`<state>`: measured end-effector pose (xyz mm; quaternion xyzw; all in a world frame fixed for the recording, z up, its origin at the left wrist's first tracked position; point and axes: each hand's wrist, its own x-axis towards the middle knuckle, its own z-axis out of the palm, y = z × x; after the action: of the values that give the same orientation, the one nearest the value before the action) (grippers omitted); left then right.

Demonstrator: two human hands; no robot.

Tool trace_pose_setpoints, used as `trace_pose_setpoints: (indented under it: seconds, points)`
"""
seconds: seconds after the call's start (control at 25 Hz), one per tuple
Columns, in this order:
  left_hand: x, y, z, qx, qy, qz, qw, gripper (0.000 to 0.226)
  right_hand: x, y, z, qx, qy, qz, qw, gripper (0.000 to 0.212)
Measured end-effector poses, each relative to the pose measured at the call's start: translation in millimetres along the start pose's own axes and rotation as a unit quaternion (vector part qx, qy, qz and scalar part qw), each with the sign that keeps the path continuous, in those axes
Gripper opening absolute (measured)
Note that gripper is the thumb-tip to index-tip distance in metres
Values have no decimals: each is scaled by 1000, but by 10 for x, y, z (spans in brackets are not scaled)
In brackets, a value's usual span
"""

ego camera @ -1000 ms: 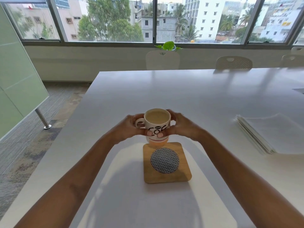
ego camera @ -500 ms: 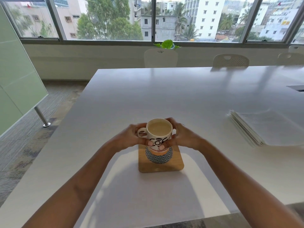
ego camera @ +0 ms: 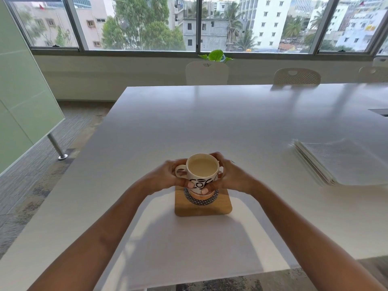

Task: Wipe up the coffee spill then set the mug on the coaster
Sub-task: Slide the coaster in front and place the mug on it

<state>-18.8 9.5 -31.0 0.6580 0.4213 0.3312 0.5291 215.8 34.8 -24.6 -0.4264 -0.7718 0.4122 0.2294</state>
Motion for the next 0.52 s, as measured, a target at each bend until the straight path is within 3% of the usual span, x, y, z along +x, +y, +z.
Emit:
trace_pose_setpoints:
  seconds: [0.52]
  points:
    - [-29,99,-3,30,-6,-30,999,65,-63,26,40,15,29,-24,999,84]
